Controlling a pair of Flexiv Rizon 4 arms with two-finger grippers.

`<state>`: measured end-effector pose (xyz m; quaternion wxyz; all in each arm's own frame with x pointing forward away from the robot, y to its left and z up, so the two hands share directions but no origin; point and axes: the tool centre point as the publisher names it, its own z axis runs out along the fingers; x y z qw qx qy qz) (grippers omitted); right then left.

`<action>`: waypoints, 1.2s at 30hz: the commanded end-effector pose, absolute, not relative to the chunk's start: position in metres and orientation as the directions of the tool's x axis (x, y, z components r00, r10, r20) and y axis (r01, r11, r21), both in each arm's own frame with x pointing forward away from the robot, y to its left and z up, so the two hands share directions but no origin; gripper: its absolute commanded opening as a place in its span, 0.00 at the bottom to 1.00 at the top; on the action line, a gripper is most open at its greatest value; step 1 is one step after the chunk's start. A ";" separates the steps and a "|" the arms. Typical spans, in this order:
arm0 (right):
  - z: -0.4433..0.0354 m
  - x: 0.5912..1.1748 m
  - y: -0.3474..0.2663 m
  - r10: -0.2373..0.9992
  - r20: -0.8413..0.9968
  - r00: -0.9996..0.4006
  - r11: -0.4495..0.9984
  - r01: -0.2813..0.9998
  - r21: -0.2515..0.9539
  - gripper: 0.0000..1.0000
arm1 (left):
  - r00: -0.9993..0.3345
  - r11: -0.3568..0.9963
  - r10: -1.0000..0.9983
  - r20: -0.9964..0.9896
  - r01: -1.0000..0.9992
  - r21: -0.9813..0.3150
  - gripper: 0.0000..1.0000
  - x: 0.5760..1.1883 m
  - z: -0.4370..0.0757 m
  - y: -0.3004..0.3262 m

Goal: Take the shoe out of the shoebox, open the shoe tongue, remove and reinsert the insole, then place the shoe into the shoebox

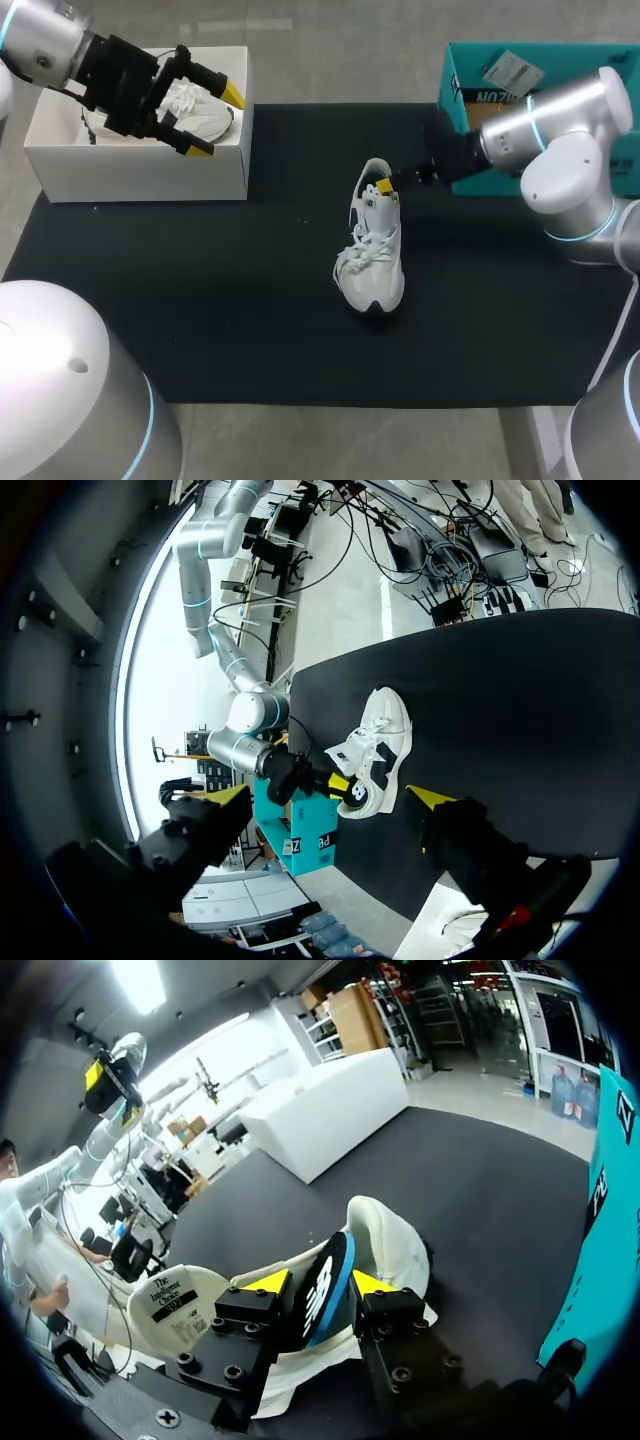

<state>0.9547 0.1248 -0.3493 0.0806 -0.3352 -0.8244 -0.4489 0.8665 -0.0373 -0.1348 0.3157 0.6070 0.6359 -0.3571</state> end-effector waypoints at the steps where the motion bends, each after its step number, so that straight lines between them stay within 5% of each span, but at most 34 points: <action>1: -0.349 0.962 0.129 0.477 0.435 -0.764 0.379 0.625 0.682 0.21 | -0.064 0.008 0.550 -0.833 0.997 -0.071 1.00 0.866 -0.134 -0.037; 3: -0.351 0.962 0.128 0.477 0.434 -0.764 0.379 0.625 0.683 0.00 | -0.064 0.008 0.550 -0.833 0.997 -0.071 1.00 0.866 -0.134 -0.037; 21: -0.362 0.942 0.130 0.493 0.459 -0.739 0.384 0.658 0.648 0.00 | -0.064 0.008 0.550 -0.833 0.997 -0.071 1.00 0.866 -0.134 -0.037; 22: -0.359 0.944 0.130 0.496 0.453 -0.741 0.384 0.655 0.651 0.15 | -0.064 0.008 0.550 -0.833 0.997 -0.071 1.00 0.866 -0.134 -0.037; 23: -0.357 0.945 0.129 0.497 0.449 -0.743 0.384 0.652 0.654 0.42 | -0.064 0.008 0.550 -0.833 0.997 -0.071 1.00 0.866 -0.134 -0.037; 27: -0.349 0.946 0.127 0.500 0.436 -0.748 0.386 0.643 0.661 0.74 | -0.064 0.008 0.550 -0.833 0.997 -0.071 1.00 0.866 -0.134 -0.037; 36: -0.345 0.947 0.127 0.496 0.421 -0.759 0.408 0.632 0.658 0.90 | -0.064 0.008 0.550 -0.833 0.997 -0.071 1.00 0.866 -0.134 -0.037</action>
